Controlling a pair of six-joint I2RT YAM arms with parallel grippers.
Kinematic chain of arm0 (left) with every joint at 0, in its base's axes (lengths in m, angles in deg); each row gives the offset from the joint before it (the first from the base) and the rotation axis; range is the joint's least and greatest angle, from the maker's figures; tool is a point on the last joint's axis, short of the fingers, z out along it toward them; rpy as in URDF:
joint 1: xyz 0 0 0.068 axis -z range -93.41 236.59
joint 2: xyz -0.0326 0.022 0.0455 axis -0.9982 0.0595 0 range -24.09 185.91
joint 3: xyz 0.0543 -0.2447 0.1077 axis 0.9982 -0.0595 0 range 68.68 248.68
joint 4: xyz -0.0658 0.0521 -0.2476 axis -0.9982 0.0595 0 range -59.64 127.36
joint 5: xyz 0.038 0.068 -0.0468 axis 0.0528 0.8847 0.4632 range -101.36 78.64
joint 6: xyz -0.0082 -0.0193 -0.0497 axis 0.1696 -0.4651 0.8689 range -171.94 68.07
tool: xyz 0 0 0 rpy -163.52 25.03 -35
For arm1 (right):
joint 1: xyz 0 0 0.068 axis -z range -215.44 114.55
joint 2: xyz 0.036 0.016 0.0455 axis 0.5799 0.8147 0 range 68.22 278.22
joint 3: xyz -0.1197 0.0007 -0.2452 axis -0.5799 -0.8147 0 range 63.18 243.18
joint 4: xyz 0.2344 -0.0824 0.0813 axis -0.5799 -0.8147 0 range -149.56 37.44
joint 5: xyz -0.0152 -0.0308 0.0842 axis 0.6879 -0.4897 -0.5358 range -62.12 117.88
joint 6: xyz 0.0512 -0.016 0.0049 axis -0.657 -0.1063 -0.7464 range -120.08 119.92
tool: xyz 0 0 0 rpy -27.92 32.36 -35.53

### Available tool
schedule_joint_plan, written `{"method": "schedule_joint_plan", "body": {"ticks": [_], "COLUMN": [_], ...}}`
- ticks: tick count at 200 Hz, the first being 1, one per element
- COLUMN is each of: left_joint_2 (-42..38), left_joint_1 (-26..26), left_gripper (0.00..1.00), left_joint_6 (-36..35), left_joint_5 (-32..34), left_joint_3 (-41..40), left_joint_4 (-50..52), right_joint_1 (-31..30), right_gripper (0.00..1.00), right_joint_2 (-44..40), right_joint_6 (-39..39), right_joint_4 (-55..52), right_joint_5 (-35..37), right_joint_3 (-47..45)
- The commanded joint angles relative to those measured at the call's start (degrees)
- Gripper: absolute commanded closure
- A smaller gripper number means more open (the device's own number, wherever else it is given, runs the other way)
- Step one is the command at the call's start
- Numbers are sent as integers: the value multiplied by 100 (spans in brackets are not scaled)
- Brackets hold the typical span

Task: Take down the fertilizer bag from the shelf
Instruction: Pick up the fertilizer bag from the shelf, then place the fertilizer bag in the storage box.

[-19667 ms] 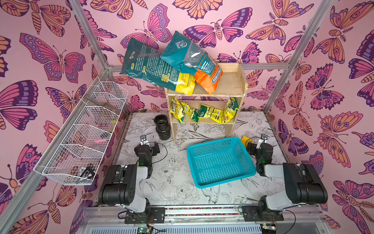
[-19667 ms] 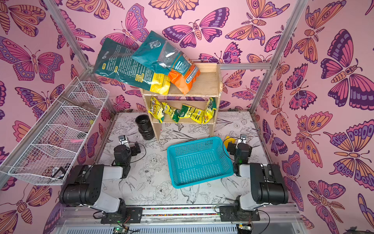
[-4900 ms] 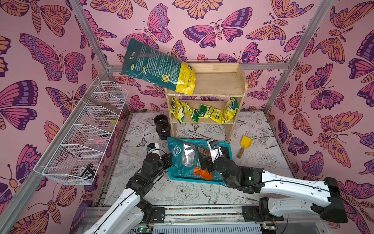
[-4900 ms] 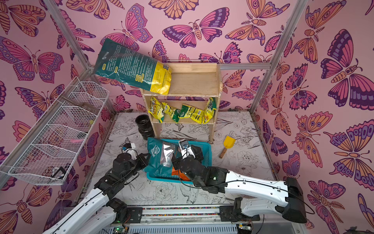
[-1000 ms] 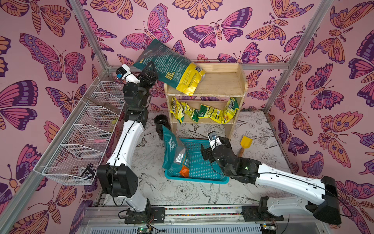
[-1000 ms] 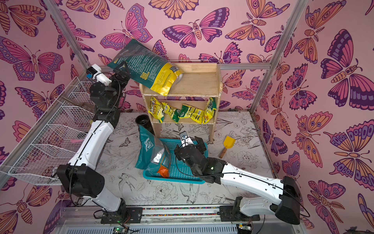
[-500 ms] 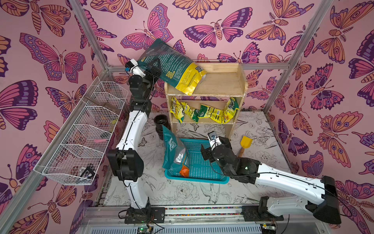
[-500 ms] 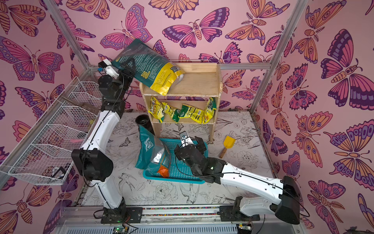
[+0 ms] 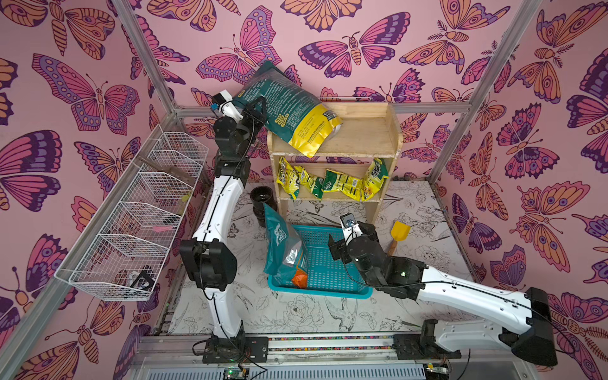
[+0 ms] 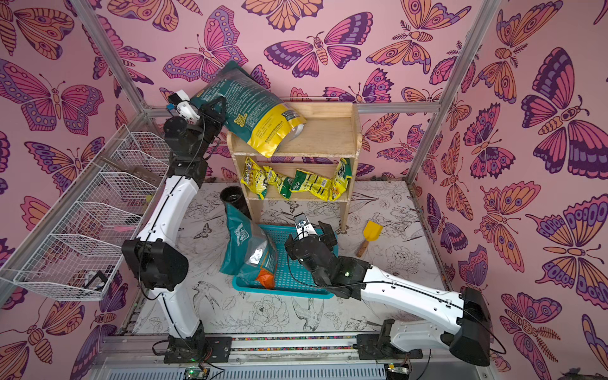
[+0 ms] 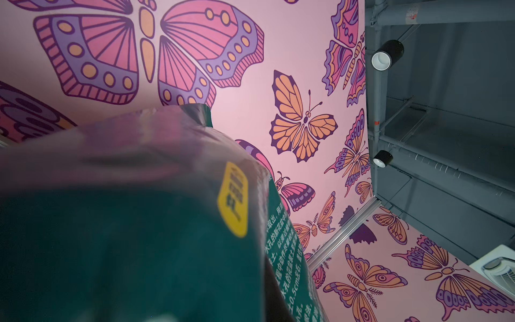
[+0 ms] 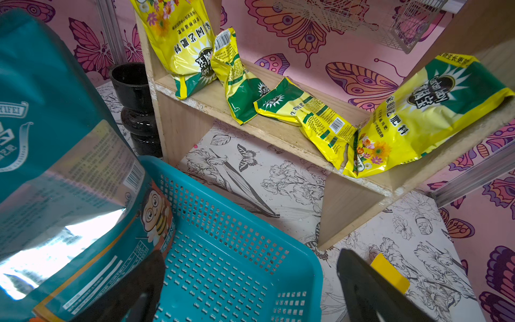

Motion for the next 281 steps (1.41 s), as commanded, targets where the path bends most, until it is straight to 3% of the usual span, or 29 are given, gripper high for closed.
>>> {"method": "schedule_joint_plan", "body": {"ticks": [1,50,103,136,162,195,251,281], "left_joint_2": [-580,-1452,-2086,-2863,-3522,-4254,-5029,-5337], "left_joint_1": [346,1119,1559,2086,2560,2899,3519,3758], "left_gripper": [100,100,100,100,100,100,100,100], "left_joint_6": [-544,-2171,-2800,-3660,-4235,-4259,-4330,-4207], "left_joint_5": [-503,203,618,1061,1337,1380,1655,2158], "left_joint_3": [269,106,-98,-910,-1718,-2359,-3273,-3983], "left_joint_4": [-248,94,93,84,-3,-5,-13,-72], "right_joint_1": [26,29,31,218,868,1722,1813,1819], "right_gripper": [1,1,1,1,1,1,1,1], "right_joint_2": [157,239,282,325,-9,-559,-710,-636], "right_joint_6": [112,292,195,-101,-978,-1662,-1900,-2033], "right_joint_4": [28,250,-1,-727,-1417,-1837,-1992,-2061], "right_joint_5": [68,-12,255,971,221,-445,-614,-606], "right_joint_3": [146,303,355,603,640,393,222,252]}}
